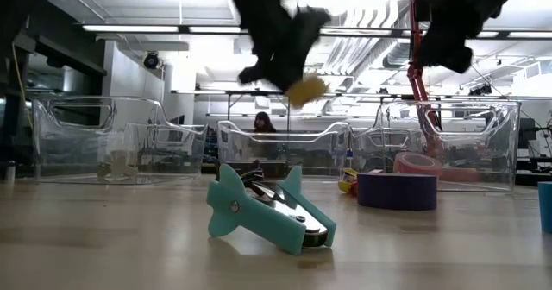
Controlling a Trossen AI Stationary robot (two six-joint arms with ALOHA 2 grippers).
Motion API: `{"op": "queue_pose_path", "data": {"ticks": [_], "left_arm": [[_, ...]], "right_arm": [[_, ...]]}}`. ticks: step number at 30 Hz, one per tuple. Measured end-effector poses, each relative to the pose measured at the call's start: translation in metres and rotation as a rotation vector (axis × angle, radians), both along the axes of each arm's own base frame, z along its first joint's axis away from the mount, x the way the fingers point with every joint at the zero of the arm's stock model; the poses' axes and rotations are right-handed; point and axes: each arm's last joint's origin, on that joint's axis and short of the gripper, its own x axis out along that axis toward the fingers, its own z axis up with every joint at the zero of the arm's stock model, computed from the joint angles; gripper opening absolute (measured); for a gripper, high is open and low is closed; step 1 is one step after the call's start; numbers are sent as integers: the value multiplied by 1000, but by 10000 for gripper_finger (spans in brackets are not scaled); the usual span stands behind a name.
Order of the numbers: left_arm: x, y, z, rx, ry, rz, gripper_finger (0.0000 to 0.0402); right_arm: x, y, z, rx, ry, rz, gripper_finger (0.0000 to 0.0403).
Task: Pick and place Stapler, Stapler remover, tape
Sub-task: Put the yellow tape into the bottom right transparent bin
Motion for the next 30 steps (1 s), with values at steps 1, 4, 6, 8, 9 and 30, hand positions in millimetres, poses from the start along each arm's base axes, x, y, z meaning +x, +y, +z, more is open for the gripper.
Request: {"op": "queue_pose_path", "data": {"ticks": [1,4,6,8,9,30], "left_arm": [[1,-2,9,23,-54,-29,37],[6,-4,34,108,-219,-110,37],[9,-8,46,163,-307,-163,37],[10,-9,55,212,-367,-198,37],[10,-9,59,232,-391,-213,37],[21,-5,83,427,-627,-192,37]], "right_arm": [[2,0,2,-8,-33,28,101],[8,1,10,-38,-145,116,101],[11,2,17,-64,-223,170,101],[14,4,22,-91,-286,224,101],[16,6,25,-104,-318,248,101],[24,27,32,-268,-396,361,193]]}}
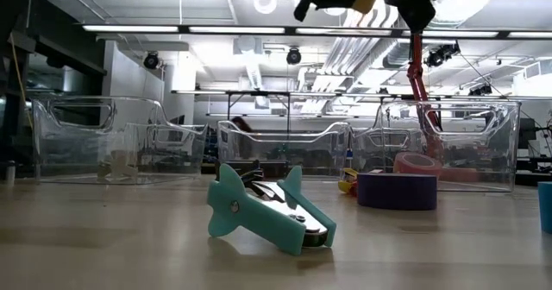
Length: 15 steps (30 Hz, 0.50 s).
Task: Pick and place Stapler, Stapler remover, tape
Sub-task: Put the yellow tape into the bottom right transparent bin
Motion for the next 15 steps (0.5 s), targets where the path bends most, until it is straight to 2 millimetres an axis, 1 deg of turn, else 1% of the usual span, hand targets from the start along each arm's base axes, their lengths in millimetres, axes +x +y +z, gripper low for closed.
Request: {"op": "queue_pose_path", "data": {"ticks": [8,15], "left_arm": [[1,0,5,3,-56,1,37],[3,0,12,6,-131,0,37]], "right_arm": [[3,0,10,-7,-106,27,197],[15,-1,11,-15,-159,29,197]]}}
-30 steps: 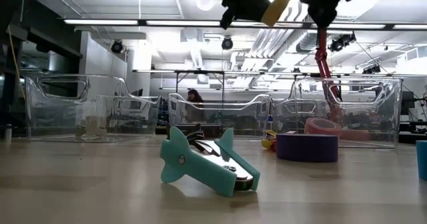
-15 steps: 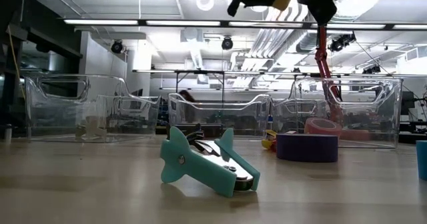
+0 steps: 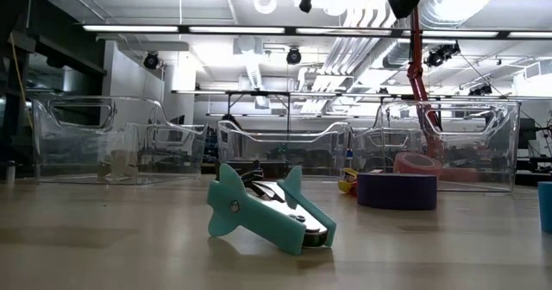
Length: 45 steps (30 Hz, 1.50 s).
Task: Pick and place Stapler, Stapler remover, tape
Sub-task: Put the yellow tape into the bottom right transparent bin
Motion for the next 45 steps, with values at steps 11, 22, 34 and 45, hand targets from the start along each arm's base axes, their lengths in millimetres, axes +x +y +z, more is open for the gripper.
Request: {"op": "queue_pose_path", "data": {"ticks": [11,22,34,45], "left_arm": [[0,0,-1,-1,9,1,42],[-1,0,-6,-23,56,-12,76],[-6,-1,-19,-29,210,-17,162],[-49,2,-17,-125,483,220,243]], "right_arm": [[8,-1,-1,63,-5,-10,106],[7,-1,-7,131,67,-18,35],[0,-7,-26,220,276,-121,35],[-11,-26,-54,295,570,-371,35]]}}
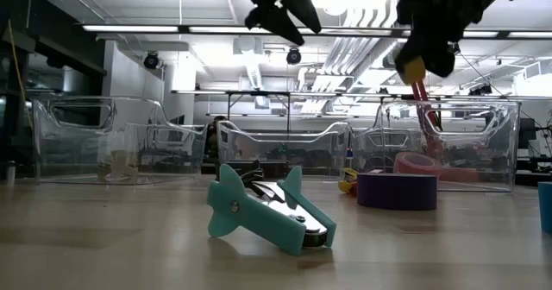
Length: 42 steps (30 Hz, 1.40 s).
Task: Pick and place Stapler, Stapler remover, tape
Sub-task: Put the yellow tape into the bottom right transparent bin
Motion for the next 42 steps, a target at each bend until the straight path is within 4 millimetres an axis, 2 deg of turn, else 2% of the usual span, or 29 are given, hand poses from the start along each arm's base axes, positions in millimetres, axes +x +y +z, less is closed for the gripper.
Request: {"op": "queue_pose_path", "data": {"ticks": [7,11,17,21,25,32,38,42], "left_arm": [[-42,-5,1,-76,239,133,228],[-62,-24,12,-15,273,155,212],[-90,-62,40,161,163,150,176],[-119,-79,47,205,117,128,151],[-151,-85,38,153,75,126,132],[-199,-89,7,-9,-73,123,122],[-219,-92,-8,-84,-160,75,122],[-220,-91,-7,-93,-173,69,122]], "right_arm": [[10,-10,-29,33,237,-91,40],[21,-14,-46,50,332,-100,41],[32,-17,-67,83,440,-114,38],[35,-18,-75,99,482,-122,54],[34,-17,-76,120,492,-130,58],[34,-15,-74,169,477,-88,63],[34,-15,-74,208,470,-91,85],[34,-15,-74,209,471,-97,115]]}}
